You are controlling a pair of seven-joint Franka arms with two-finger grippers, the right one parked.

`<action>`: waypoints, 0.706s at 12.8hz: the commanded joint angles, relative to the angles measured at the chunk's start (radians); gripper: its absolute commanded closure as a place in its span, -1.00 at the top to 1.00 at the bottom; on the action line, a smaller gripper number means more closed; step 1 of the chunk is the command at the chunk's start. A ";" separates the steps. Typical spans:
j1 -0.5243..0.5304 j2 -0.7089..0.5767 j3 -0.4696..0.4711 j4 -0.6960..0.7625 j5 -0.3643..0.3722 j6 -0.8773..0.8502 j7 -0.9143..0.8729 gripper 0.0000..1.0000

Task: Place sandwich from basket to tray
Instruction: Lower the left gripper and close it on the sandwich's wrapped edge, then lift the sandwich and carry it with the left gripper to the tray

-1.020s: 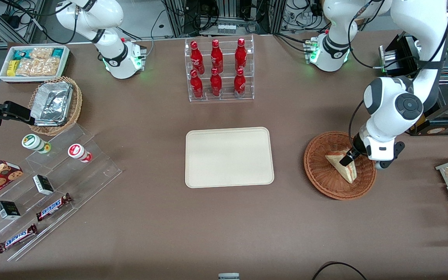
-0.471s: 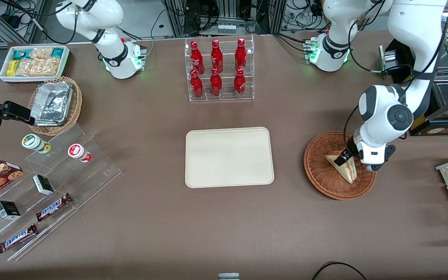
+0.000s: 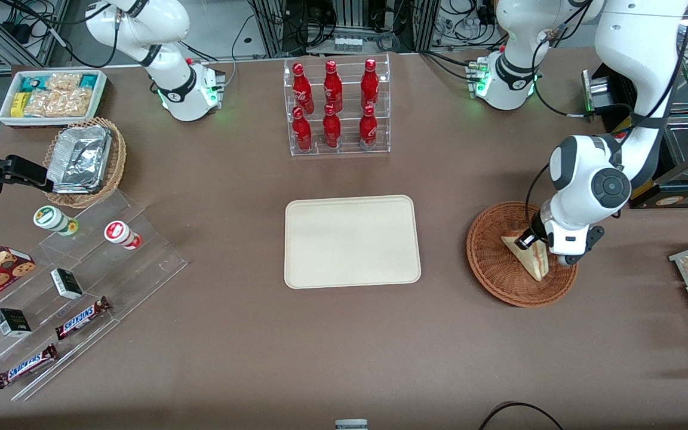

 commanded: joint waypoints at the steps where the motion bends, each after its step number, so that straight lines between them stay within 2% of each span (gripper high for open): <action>1: -0.031 -0.024 -0.006 0.146 0.026 -0.209 0.012 -1.00; 3: -0.098 -0.012 -0.006 0.268 0.024 -0.324 0.004 -1.00; 6: -0.224 0.020 -0.006 0.330 0.021 -0.328 0.001 -1.00; 9: -0.368 0.124 -0.006 0.449 0.013 -0.331 -0.001 -1.00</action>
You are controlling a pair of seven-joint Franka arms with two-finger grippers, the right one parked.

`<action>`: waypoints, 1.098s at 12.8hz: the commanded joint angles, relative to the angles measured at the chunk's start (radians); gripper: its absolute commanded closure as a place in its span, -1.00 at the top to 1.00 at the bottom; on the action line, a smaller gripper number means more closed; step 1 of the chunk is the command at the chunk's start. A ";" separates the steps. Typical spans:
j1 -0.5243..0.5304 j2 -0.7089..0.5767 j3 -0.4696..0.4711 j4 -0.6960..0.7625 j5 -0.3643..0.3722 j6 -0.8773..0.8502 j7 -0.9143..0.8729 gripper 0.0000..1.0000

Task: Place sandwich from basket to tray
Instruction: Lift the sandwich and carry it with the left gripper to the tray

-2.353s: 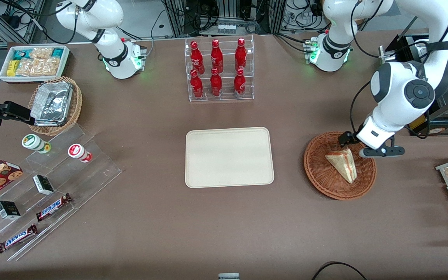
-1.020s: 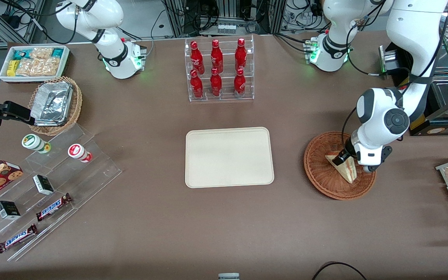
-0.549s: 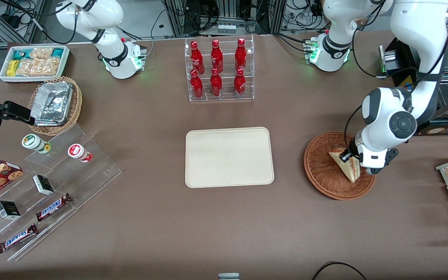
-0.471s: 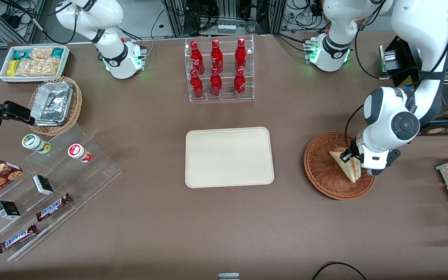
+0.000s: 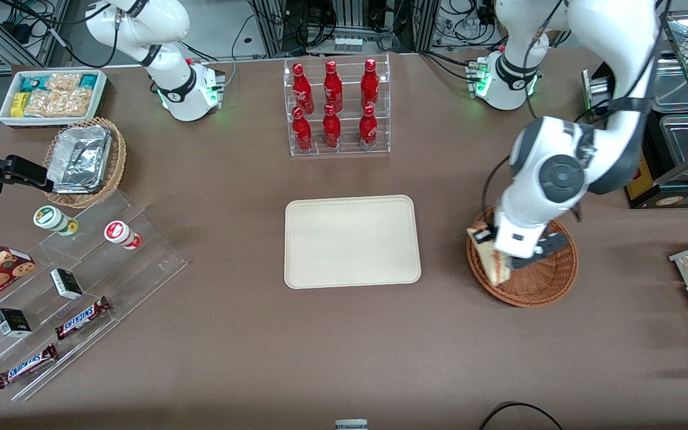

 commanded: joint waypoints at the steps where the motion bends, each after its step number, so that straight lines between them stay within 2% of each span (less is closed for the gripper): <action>1: -0.115 0.134 0.011 0.149 0.004 -0.021 0.001 -1.00; 3: -0.218 0.219 0.012 0.230 0.010 -0.016 -0.006 -1.00; 6: -0.313 0.332 0.012 0.344 0.009 -0.013 -0.015 -1.00; 8: -0.375 0.412 0.015 0.433 0.013 -0.010 -0.090 -1.00; 11: -0.428 0.452 0.020 0.467 0.018 0.015 -0.144 -1.00; 14: -0.436 0.464 0.019 0.467 0.059 0.016 -0.205 -1.00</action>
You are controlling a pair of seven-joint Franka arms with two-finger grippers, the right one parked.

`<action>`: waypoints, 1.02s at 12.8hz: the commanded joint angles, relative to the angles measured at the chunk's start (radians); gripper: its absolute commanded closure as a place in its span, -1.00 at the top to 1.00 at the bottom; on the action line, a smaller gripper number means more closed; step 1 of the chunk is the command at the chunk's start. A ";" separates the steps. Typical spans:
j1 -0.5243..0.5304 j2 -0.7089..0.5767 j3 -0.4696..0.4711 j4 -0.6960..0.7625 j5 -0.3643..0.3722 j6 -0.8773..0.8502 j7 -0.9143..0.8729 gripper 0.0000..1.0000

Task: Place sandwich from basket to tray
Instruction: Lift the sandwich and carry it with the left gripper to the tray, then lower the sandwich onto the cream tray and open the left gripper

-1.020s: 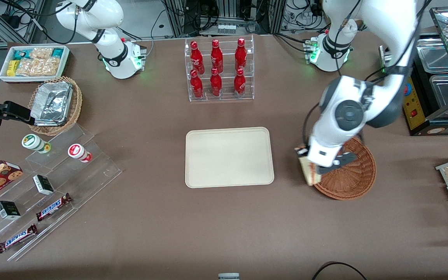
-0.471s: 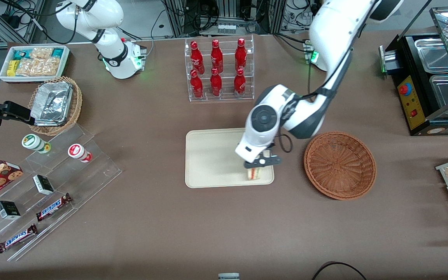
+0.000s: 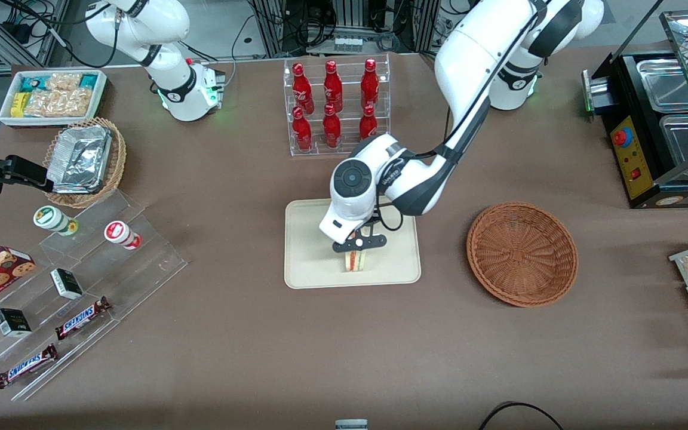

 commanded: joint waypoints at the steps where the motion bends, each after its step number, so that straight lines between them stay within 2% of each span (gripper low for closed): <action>1: -0.015 0.024 0.017 0.032 0.022 -0.003 -0.066 -1.00; 6: -0.024 0.050 0.016 0.032 0.021 -0.001 -0.167 -1.00; 7: -0.024 0.052 0.016 0.034 0.021 0.003 -0.167 0.16; 8: -0.026 0.050 0.014 0.032 0.021 0.006 -0.164 0.99; 13: -0.015 0.003 0.019 0.084 0.022 -0.072 -0.120 1.00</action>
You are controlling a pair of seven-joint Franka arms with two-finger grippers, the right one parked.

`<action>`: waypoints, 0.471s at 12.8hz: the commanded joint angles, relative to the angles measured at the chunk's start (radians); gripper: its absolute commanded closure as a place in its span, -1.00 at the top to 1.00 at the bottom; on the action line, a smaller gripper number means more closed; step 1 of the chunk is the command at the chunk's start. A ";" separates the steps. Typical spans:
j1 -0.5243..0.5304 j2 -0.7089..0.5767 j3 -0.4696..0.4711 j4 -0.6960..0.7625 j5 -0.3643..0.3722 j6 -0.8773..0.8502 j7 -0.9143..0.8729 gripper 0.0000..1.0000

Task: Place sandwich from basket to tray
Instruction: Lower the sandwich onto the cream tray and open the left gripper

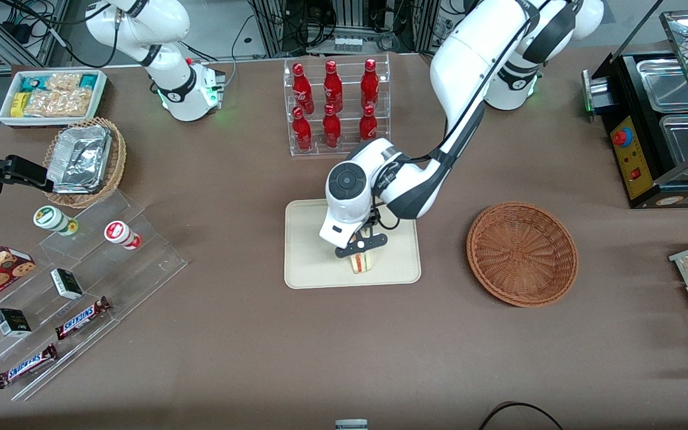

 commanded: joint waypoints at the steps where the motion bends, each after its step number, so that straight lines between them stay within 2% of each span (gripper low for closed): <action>1: -0.004 -0.037 0.012 0.027 0.013 -0.053 0.033 1.00; 4: 0.035 -0.096 0.009 0.027 0.014 -0.109 0.085 1.00; 5: 0.035 -0.123 0.011 0.018 0.017 -0.135 0.137 1.00; 6: 0.083 -0.155 0.011 0.016 0.003 -0.207 0.233 1.00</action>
